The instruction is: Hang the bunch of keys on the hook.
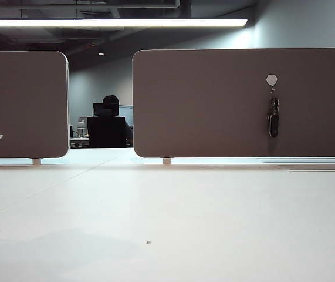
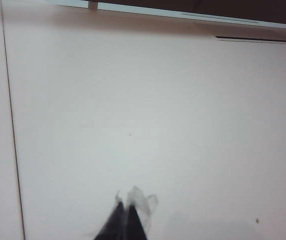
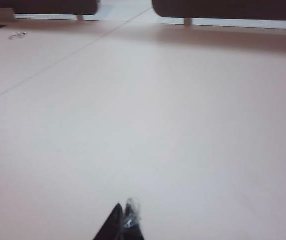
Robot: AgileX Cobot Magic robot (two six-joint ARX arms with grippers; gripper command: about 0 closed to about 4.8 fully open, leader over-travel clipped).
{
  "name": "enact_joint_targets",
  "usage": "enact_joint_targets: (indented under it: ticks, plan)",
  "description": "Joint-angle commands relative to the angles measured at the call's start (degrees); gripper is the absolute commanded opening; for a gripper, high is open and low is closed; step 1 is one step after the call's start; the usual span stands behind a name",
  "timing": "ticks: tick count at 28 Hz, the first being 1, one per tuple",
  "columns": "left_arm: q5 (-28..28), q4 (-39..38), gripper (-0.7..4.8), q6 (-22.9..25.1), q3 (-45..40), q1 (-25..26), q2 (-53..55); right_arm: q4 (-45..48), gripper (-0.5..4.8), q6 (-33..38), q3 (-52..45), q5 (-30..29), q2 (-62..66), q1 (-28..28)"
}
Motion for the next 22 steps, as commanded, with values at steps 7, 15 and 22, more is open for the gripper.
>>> enact_joint_targets:
  ticks: [7,15,22]
  plan:
    - [0.9,-0.3,-0.03,-0.3,-0.3,0.0,0.0,0.3,-0.04,0.3,-0.4,7.7,0.1,0.0]
    - [1.8,-0.3,-0.03,0.1,-0.3,1.2,-0.8,0.4,-0.04,1.2,-0.4,6.8,0.0,0.0]
    - [3.2,-0.6,-0.03,0.1,-0.3,13.4,-0.8,0.4,-0.04,1.2,-0.4,6.7,0.0,0.0]
